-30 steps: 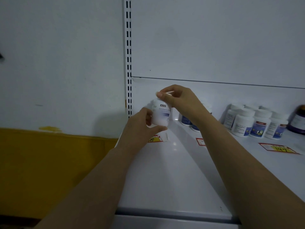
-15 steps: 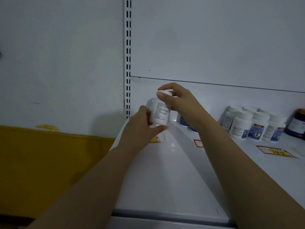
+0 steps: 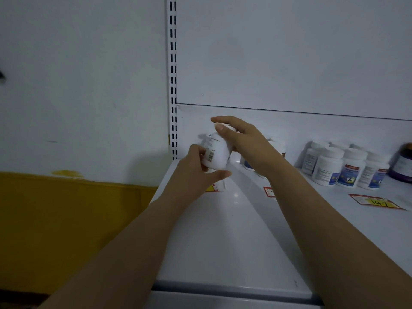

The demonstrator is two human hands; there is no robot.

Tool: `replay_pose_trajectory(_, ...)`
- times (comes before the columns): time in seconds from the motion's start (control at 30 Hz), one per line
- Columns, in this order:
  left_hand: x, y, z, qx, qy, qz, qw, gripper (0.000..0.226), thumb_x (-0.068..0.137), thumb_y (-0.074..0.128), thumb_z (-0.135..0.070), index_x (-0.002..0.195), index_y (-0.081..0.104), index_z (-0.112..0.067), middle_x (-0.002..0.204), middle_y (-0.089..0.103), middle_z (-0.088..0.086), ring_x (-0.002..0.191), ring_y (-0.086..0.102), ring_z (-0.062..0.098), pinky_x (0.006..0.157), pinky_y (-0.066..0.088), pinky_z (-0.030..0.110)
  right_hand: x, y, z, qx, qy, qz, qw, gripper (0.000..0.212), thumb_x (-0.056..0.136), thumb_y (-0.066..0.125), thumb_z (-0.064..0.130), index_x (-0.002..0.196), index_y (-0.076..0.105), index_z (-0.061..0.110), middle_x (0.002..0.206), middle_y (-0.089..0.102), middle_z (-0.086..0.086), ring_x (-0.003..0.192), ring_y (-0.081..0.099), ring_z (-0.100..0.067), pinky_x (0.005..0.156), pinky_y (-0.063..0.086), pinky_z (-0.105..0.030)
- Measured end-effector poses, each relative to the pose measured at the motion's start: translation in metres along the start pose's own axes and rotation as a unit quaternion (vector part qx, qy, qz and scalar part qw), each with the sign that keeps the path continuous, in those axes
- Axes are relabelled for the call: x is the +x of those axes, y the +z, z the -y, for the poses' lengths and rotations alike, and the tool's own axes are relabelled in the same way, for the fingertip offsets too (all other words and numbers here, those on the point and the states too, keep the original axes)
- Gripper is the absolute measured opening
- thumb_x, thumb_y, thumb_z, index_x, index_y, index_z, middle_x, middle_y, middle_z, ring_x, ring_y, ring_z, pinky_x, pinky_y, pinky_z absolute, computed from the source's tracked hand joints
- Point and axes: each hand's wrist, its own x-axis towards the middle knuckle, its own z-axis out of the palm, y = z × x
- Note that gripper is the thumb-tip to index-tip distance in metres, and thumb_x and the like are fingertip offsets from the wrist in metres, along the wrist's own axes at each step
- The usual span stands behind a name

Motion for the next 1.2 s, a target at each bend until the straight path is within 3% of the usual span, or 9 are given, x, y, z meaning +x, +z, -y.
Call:
replay_pose_trajectory(0.17, 0.000, 0.002, -0.001, -0.021, -0.026, 0.073, 0.997, 0.035, 0.084, 0.067, -0.037, 0.111, 0.047, -0.027, 0.105, 0.062, -0.007, 0.083, 0.057, -0.001, 0.056, 0.042, 0.005, 0.000, -0.008, -0.001, 0.076, 0.019, 0.049, 0.996, 0.031, 0.098, 0.049, 0.020, 0.127, 0.053, 0.027, 0.122, 0.061, -0.006, 0.107, 0.062, -0.018, 0.092, 0.053, -0.031)
replay_pose_trajectory(0.3, -0.002, -0.002, -0.001, -0.001, -0.024, 0.022, 0.999, 0.041, 0.079, 0.073, -0.032, 0.108, 0.047, -0.022, 0.096, 0.057, -0.012, 0.077, 0.055, -0.002, 0.056, 0.040, 0.008, -0.001, -0.005, -0.003, 0.050, 0.038, 0.072, 0.995, 0.033, 0.097, 0.046, 0.036, 0.130, 0.048, 0.035, 0.121, 0.058, 0.008, 0.104, 0.058, -0.005, 0.096, 0.049, -0.030)
replay_pose_trajectory(0.4, -0.002, -0.001, -0.001, 0.022, -0.006, -0.022, 1.000, 0.046, 0.075, 0.077, -0.032, 0.104, 0.043, -0.019, 0.100, 0.056, -0.008, 0.082, 0.056, 0.005, 0.058, 0.041, 0.010, -0.002, -0.002, -0.001, 0.003, 0.033, 0.078, 0.996, 0.041, 0.096, 0.045, 0.043, 0.136, 0.043, 0.041, 0.119, 0.051, 0.016, 0.101, 0.054, 0.000, 0.080, 0.045, -0.016)
replay_pose_trajectory(0.5, -0.001, 0.000, -0.002, 0.014, -0.012, -0.004, 1.000, 0.051, 0.074, 0.077, -0.035, 0.107, 0.041, -0.019, 0.101, 0.055, -0.008, 0.080, 0.055, 0.003, 0.056, 0.039, 0.009, 0.000, -0.006, -0.003, 0.020, 0.026, 0.039, 0.999, 0.042, 0.095, 0.052, 0.033, 0.137, 0.046, 0.034, 0.126, 0.056, -0.004, 0.112, 0.057, -0.016, 0.091, 0.051, -0.026)
replay_pose_trajectory(0.57, 0.000, 0.002, -0.003, -0.014, -0.022, 0.041, 0.999, 0.054, 0.077, 0.075, -0.036, 0.118, 0.044, -0.021, 0.108, 0.058, -0.007, 0.090, 0.057, 0.005, 0.055, 0.044, 0.008, 0.000, -0.010, -0.003, 0.042, 0.026, 0.018, 0.999, 0.042, 0.095, 0.054, 0.026, 0.136, 0.047, 0.030, 0.120, 0.060, -0.012, 0.102, 0.062, -0.015, 0.086, 0.054, -0.023)
replay_pose_trajectory(0.73, 0.000, 0.002, -0.001, -0.035, -0.018, 0.069, 0.997, 0.041, 0.083, 0.069, -0.033, 0.119, 0.051, -0.024, 0.109, 0.065, -0.006, 0.093, 0.062, 0.005, 0.074, 0.048, 0.014, 0.000, -0.012, -0.005, 0.095, 0.034, 0.034, 0.994, 0.037, 0.097, 0.052, 0.018, 0.133, 0.050, 0.023, 0.119, 0.063, -0.004, 0.105, 0.063, -0.014, 0.091, 0.053, -0.026)
replay_pose_trajectory(0.87, 0.000, -0.002, -0.001, -0.021, -0.023, 0.014, 0.999, 0.043, 0.075, 0.077, -0.033, 0.107, 0.050, -0.023, 0.087, 0.058, -0.017, 0.073, 0.057, -0.005, 0.055, 0.043, 0.002, 0.000, -0.010, -0.006, 0.072, 0.057, 0.035, 0.995, 0.028, 0.096, 0.053, 0.025, 0.122, 0.055, 0.019, 0.113, 0.064, 0.000, 0.099, 0.064, -0.010, 0.079, 0.054, -0.020)
replay_pose_trajectory(1.0, 0.000, 0.000, 0.000, -0.023, -0.035, 0.028, 0.999, 0.048, 0.071, 0.080, -0.036, 0.106, 0.050, -0.023, 0.087, 0.059, -0.017, 0.073, 0.058, -0.006, 0.054, 0.042, 0.005, 0.000, -0.009, -0.008, 0.077, 0.090, 0.045, 0.992, 0.022, 0.094, 0.056, 0.024, 0.115, 0.058, 0.020, 0.104, 0.068, 0.002, 0.090, 0.066, -0.010, 0.070, 0.055, -0.017)
replay_pose_trajectory(1.2, 0.003, 0.001, 0.004, -0.021, -0.027, 0.046, 0.998, 0.038, 0.079, 0.074, -0.031, 0.110, 0.053, -0.025, 0.094, 0.061, -0.015, 0.080, 0.058, -0.004, 0.062, 0.041, 0.009, 0.000, -0.011, -0.008, 0.068, 0.101, 0.042, 0.992, 0.022, 0.088, 0.064, 0.022, 0.108, 0.062, 0.013, 0.103, 0.070, -0.005, 0.093, 0.068, -0.015, 0.086, 0.056, -0.028)
